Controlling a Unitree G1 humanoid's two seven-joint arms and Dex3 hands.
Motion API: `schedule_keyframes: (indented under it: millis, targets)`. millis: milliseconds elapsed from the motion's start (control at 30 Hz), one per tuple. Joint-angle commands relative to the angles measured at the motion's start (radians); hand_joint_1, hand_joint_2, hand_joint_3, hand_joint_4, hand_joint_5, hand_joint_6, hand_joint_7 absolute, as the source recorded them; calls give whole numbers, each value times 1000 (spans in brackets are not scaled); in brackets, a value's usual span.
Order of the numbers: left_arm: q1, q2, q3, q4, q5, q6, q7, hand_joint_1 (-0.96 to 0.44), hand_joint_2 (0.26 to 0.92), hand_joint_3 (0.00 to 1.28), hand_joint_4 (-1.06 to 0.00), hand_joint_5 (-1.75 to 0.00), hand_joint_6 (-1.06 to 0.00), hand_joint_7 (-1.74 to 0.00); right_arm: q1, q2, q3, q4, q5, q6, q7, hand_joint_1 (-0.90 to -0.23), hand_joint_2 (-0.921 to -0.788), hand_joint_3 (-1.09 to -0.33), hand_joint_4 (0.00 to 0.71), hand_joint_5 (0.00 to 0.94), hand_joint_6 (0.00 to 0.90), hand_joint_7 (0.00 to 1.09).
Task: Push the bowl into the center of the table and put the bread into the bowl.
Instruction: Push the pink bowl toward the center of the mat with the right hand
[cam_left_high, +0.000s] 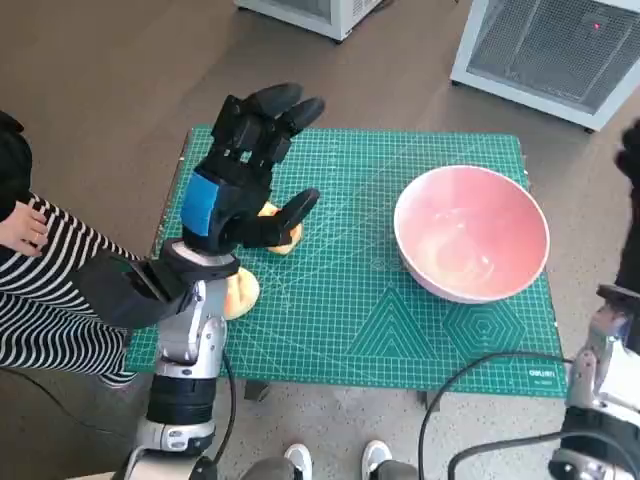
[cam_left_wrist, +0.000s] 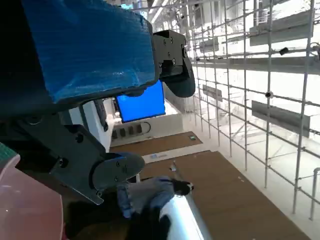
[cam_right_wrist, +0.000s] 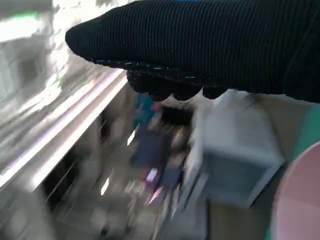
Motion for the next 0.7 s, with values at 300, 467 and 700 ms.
schedule_keyframes:
  millis: [300, 467, 700]
  targets:
    - [-4, -7, 8, 19, -4, -19, -1, -95, 679, 618, -104, -575, 1, -800, -84, -1, -12, 323, 7, 0, -30, -706, -921, -903, 152, 8, -1, 429]
    - [-1, -4, 7, 18, -2, -20, -3, -95, 681, 612, -108, -569, 1, -801, -124, 1, -10, 439, 9, 33, -23, -699, -921, -899, 151, 6, 4, 426]
    - [6, 6, 11, 6, -8, -11, -12, -97, 683, 605, -112, -562, 1, -799, -167, 19, -3, 551, 6, 72, -9, -661, -921, -908, 147, 3, 9, 419]
